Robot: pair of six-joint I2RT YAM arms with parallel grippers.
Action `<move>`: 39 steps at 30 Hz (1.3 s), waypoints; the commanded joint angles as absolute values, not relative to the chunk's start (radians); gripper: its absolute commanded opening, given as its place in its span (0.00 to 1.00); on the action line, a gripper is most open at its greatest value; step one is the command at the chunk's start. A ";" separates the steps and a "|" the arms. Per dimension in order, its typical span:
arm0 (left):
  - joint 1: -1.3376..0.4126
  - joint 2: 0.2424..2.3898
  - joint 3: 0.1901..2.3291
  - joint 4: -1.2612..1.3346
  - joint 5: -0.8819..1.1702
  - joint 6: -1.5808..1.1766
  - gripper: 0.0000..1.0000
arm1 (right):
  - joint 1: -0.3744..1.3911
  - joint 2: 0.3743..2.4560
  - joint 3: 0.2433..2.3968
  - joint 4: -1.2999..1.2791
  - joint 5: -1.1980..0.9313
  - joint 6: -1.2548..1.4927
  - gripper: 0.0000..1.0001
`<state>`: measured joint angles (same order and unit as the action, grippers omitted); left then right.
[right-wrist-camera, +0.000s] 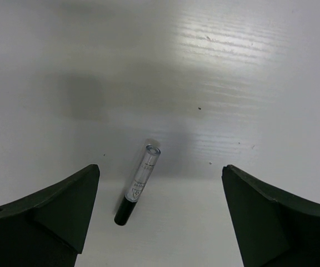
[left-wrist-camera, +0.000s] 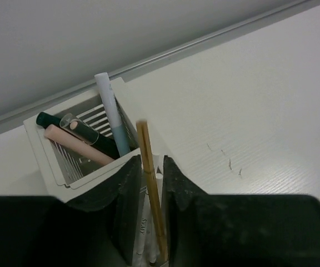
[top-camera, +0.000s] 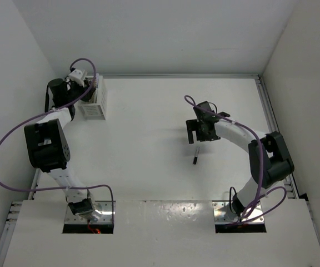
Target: Organize the makeup
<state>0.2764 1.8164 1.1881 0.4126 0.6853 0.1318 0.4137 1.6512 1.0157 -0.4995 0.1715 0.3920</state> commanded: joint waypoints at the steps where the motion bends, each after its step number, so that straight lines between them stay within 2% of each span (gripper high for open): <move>1: 0.297 1.809 1.201 0.408 0.748 0.187 0.29 | 0.410 1.612 1.002 -0.523 0.176 0.458 0.90; 2: 0.298 1.809 1.201 0.390 0.749 0.187 0.33 | 0.413 1.617 0.990 -0.522 0.173 0.466 0.86; 3: 0.298 1.796 1.210 0.373 0.749 0.187 0.45 | 0.408 1.615 0.985 -0.523 0.170 0.472 0.84; 4: 0.308 1.796 1.210 0.344 0.749 0.187 0.50 | 0.411 1.618 0.980 -0.517 0.167 0.497 0.83; 8: 0.318 1.757 1.247 0.258 0.724 0.187 0.57 | 0.414 1.634 0.966 -0.506 0.130 0.523 0.63; 11: 0.330 1.732 1.284 0.184 0.687 0.198 0.57 | 0.417 1.649 0.965 -0.520 0.098 0.541 0.55; 19: 0.330 1.632 1.355 0.015 0.618 0.114 0.57 | 0.433 1.689 0.936 -0.529 0.077 0.583 0.54; 27: 0.311 1.549 1.355 -0.107 0.618 0.069 0.57 | 0.433 1.716 0.922 -0.542 0.032 0.600 0.45; 30: 0.311 1.522 1.345 -0.126 0.629 0.060 0.57 | 0.434 1.749 0.919 -0.549 0.006 0.600 0.30; 31: 0.311 1.522 1.345 -0.126 0.629 0.060 0.57 | 0.431 1.756 0.920 -0.549 0.006 0.600 0.18; 34: 0.311 1.502 1.345 -0.166 0.664 0.070 0.55 | 0.431 1.763 0.916 -0.546 0.005 0.592 0.01; 39: 0.250 1.493 1.345 -0.264 0.675 0.133 0.50 | 0.430 1.708 0.873 -0.441 -0.031 0.522 0.01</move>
